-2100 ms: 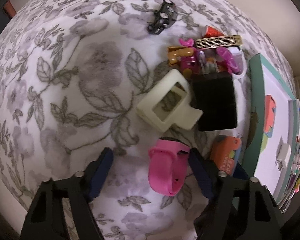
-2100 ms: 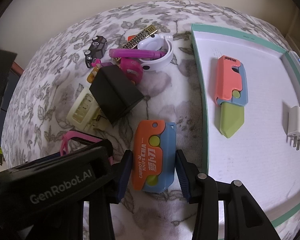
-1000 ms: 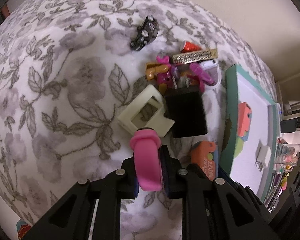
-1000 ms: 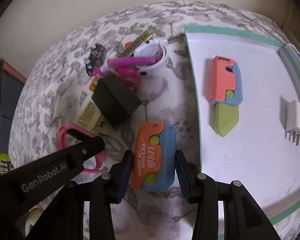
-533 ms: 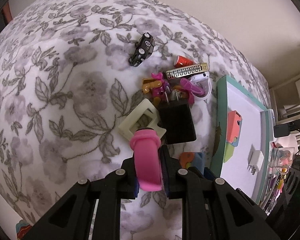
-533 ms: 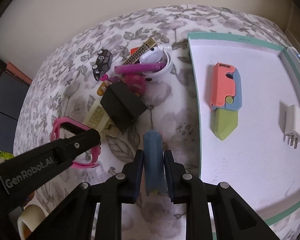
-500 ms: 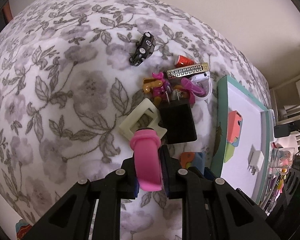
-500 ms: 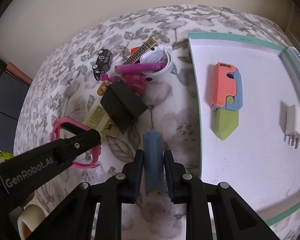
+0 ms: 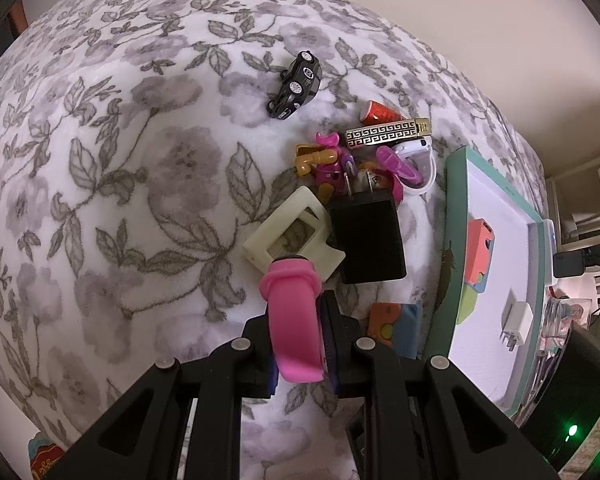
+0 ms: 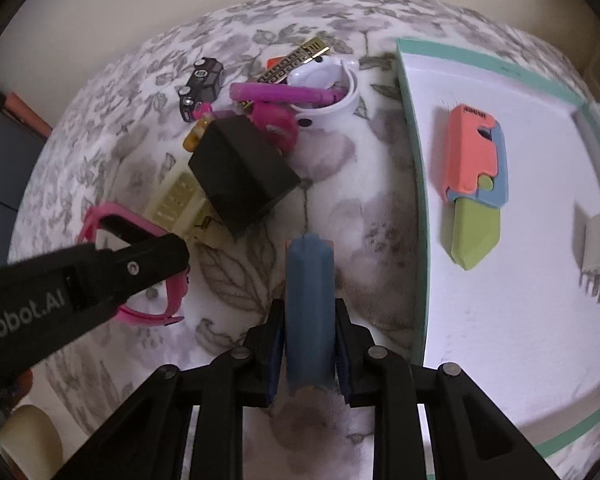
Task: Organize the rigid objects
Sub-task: 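Carry the watch band and carrot knife toward the tray with both grippers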
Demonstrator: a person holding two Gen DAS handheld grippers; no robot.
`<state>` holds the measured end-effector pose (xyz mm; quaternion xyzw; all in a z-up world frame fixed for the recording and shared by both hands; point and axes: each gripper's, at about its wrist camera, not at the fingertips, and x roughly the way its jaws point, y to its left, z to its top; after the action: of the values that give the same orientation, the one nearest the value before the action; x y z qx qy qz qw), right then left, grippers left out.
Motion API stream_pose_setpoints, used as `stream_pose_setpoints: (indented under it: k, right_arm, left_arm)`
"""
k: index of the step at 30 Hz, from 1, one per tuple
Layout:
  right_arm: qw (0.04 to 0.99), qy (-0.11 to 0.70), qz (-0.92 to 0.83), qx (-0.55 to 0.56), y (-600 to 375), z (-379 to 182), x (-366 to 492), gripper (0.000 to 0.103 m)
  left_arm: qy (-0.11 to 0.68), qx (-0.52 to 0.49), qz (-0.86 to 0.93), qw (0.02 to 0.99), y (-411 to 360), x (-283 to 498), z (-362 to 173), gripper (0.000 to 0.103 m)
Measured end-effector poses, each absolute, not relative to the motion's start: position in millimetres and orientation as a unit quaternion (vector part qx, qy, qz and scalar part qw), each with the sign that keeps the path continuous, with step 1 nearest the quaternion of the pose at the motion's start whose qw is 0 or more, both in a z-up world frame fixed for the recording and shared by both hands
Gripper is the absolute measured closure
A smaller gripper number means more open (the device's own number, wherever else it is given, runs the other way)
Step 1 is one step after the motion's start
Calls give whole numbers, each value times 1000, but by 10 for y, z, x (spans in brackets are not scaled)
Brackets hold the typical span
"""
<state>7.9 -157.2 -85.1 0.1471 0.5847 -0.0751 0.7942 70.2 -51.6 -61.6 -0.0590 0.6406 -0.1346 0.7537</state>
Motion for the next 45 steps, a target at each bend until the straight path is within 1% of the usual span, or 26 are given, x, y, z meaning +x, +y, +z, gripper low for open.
stream_pose_setpoints:
  k: [3, 8, 17, 22, 28, 36, 42, 45]
  right_arm:
    - [797, 585, -79, 128, -1512, -832, 82, 80]
    - [804, 573, -72, 140, -1528, -730, 49, 80]
    - [835, 520, -96, 155, -1778, -244, -115, 80]
    - [841, 498, -143, 159, -2103, -27, -280, 80]
    - [823, 502, -214, 161, -2546, -41, -472, 80]
    - [804, 494, -272, 186, -2977, -6, -751, 80]
    - [805, 483, -290, 188, -3102, 61, -826, 79]
    - [798, 493, -288, 192, -3143, -27, -806, 79]
  left_arm:
    - [644, -61, -132, 751, -504, 708, -638, 84]
    - [636, -66, -134, 757, -468, 703, -572, 84]
    - [589, -92, -173, 784, -456, 641, -207, 84]
    - [561, -79, -214, 796, -705, 523, -28, 84]
    - [534, -43, -267, 801, -1139, 302, 72, 84]
    - [515, 1, -323, 794, -1542, 2, 58, 84]
    - [528, 8, -355, 771, -1743, -108, -86, 84]
    - [539, 17, -361, 761, -1816, -146, -181, 84]
